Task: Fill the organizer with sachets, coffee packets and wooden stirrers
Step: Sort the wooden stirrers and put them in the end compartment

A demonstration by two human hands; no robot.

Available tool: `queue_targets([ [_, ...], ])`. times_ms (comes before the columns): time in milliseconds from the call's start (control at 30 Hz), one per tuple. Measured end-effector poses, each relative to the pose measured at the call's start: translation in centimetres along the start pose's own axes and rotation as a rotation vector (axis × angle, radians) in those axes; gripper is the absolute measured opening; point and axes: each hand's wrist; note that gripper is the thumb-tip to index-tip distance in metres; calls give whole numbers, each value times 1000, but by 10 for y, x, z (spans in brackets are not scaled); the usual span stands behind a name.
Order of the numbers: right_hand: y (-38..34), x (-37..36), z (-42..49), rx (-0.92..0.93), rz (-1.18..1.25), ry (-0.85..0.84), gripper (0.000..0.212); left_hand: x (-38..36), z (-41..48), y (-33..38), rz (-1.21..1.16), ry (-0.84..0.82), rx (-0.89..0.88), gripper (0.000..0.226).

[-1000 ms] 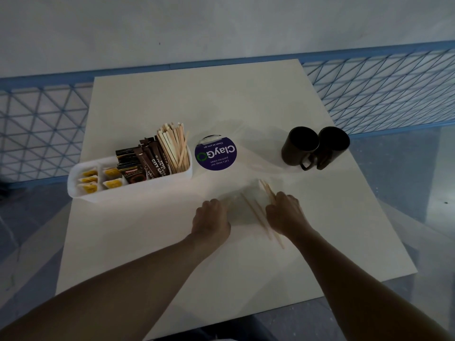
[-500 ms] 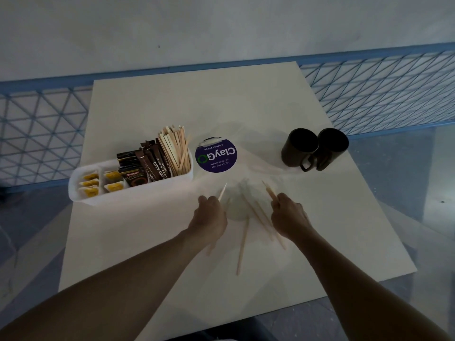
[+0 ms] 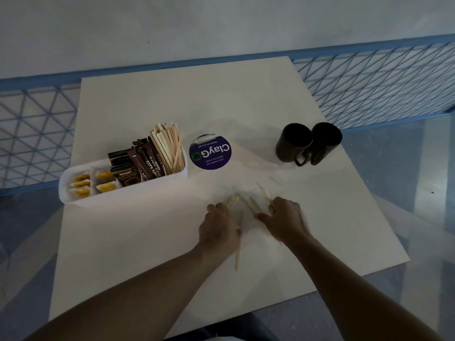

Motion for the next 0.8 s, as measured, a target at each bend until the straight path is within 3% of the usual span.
queue_targets([
  [100,-6,-5,-3,27,-41,39,33,1,3,5,2,28,7,40],
  [233,-18,-6,-3,30,-70,24,7,5,7,3,38,59,8,32],
  [400,-26,-10,2,-22,-39,-32,4,4,9,-6,6,46,12,36],
  [533,-29,-10,3,-62,-5,-60,18,4,8,-8,13,20,22,37],
  [800,-30,-16,6,-24,-74,-70,12,5,1,-13,-65,63,-7,31],
])
Point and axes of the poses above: each hand's wrist, its own z-axis towards the middle knuckle, its own x-axis out of the back of the hand, y = z × x, and after that the axes turned 7 degrees about z, right-handed
